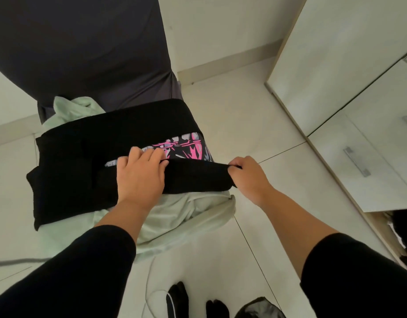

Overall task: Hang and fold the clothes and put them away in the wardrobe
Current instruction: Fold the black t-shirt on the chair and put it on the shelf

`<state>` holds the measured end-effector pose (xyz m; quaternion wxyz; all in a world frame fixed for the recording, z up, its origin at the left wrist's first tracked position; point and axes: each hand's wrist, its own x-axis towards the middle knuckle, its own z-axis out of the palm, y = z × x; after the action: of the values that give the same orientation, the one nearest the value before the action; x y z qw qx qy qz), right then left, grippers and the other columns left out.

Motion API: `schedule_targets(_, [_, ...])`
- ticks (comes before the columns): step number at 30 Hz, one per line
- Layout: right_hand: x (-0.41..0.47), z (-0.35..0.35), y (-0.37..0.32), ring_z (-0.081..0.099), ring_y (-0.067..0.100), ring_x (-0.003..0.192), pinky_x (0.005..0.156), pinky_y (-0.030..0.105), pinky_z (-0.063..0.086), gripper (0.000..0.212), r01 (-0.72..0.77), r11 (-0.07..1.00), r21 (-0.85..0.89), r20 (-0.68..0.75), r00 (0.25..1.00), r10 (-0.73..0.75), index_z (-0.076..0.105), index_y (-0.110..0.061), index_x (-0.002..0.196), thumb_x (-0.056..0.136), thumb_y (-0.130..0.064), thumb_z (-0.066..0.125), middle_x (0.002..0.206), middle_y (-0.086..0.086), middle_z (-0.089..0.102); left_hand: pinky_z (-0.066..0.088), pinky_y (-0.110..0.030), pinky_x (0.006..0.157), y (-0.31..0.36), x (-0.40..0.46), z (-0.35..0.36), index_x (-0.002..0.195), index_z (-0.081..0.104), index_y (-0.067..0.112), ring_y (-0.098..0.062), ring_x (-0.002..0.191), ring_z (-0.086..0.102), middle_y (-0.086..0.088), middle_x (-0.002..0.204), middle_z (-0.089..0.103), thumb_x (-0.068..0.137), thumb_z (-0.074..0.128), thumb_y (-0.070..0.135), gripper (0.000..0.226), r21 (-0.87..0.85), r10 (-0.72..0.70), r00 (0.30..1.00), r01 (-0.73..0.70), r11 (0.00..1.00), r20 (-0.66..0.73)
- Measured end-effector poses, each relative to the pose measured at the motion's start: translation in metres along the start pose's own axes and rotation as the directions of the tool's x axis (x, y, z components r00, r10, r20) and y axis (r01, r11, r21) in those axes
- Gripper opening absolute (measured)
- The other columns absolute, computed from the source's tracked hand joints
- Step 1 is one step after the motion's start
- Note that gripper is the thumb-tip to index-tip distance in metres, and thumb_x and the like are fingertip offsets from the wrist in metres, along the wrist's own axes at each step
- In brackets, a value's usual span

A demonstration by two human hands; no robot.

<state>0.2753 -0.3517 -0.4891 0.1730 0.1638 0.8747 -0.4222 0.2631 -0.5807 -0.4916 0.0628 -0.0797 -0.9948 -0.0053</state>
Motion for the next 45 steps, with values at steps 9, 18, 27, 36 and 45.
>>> schedule_targets(9, [0.068,0.008,-0.056,0.05,0.021,0.092,0.073,0.032,0.047,0.029,0.045,0.919,-0.392,-0.315,0.932,-0.18,0.057,-0.018,0.117,0.101,-0.027,0.034,0.111,0.006,0.043,0.046,-0.036,0.066,-0.034,0.057,-0.001,0.104,0.052,0.02,-0.017,0.078,0.057,0.0,0.091,0.059,0.098,0.04,0.035,0.021,-0.272,-0.018,1.0,0.02,0.962,0.011])
schedule_targets(18, [0.092,0.061,-0.076,0.048,0.024,0.109,0.092,0.036,0.046,0.035,0.082,0.904,-0.42,-0.208,0.961,-0.184,0.05,-0.027,0.131,0.098,-0.018,0.042,0.126,0.005,0.041,0.038,-0.04,0.093,-0.074,0.058,0.028,0.117,0.053,0.025,-0.017,0.107,0.056,0.005,0.111,0.059,0.098,0.039,0.038,0.027,-0.318,-0.095,0.952,0.19,0.929,0.291])
schedule_targets(27, [0.063,0.118,-0.121,0.038,0.022,0.125,0.11,0.041,0.025,0.032,0.438,0.703,-0.56,0.059,0.868,-0.494,0.059,-0.035,0.12,0.098,-0.024,0.04,0.127,-0.002,0.05,0.039,-0.038,0.095,-0.124,0.045,-0.001,0.115,0.053,0.027,-0.016,0.102,0.058,0.004,0.103,0.064,0.092,0.039,0.011,0.031,-0.277,0.011,0.941,0.088,0.957,0.338])
schedule_targets(36, [0.05,0.168,-0.163,0.035,0.024,0.127,0.117,0.048,0.005,0.034,0.54,0.635,-0.553,0.293,0.839,-0.459,0.055,-0.033,0.125,0.102,-0.032,0.03,0.126,-0.003,0.051,0.027,-0.042,0.106,-0.179,0.035,-0.009,0.123,0.052,0.035,-0.017,0.124,0.045,0.008,0.127,0.054,0.088,0.048,0.011,0.042,-0.172,-0.04,0.856,0.149,0.974,0.516])
schedule_targets(45, [0.056,0.178,-0.179,0.044,0.021,0.11,0.106,0.038,0.027,0.019,0.53,0.697,-0.483,0.106,0.825,-0.555,0.059,-0.029,0.109,0.098,-0.025,0.044,0.105,-0.004,0.059,0.032,-0.042,0.1,-0.202,0.005,0.006,0.119,0.056,0.02,-0.025,0.114,0.048,-0.002,0.116,0.056,0.094,0.05,0.027,0.027,-0.253,-0.293,0.956,0.291,0.922,0.031])
